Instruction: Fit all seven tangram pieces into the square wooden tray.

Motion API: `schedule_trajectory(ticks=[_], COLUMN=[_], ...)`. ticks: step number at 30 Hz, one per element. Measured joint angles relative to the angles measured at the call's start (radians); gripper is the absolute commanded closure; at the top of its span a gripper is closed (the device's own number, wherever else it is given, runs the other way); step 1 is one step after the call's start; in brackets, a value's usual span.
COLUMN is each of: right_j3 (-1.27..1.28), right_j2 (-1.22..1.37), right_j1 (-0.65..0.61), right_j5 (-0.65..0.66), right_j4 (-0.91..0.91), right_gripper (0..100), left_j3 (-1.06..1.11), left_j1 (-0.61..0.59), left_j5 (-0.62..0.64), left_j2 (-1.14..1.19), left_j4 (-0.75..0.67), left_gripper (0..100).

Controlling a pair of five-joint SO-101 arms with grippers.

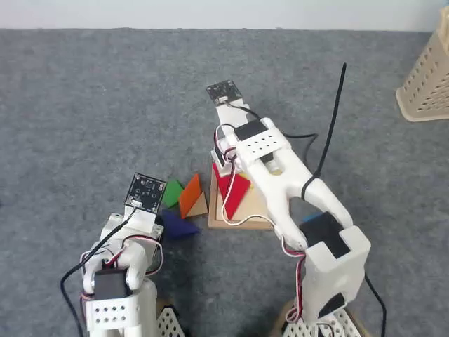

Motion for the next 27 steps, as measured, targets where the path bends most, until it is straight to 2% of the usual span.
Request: schedule_trajectory(ticks=[7, 19, 27], right_j3=[0.000, 0.031, 0.256], right_j2=[0.058, 0.054, -0.118], right_j1=[0.058, 0.064, 0.055], right_j5=[0.003, 0.003, 0.005], right_j4=[0.006, 0.032, -0.006], right_gripper=[99.1, 99.1, 99.1], left_j3=[0.000, 0.000, 0.000], left_j1=[0.000, 0.000, 0.000], left_j5=[0.000, 0.000, 0.000], left_j2=[0.000, 0.000, 0.000], left_j4=[0.000, 0.000, 0.000], left_gripper=[85, 85, 85])
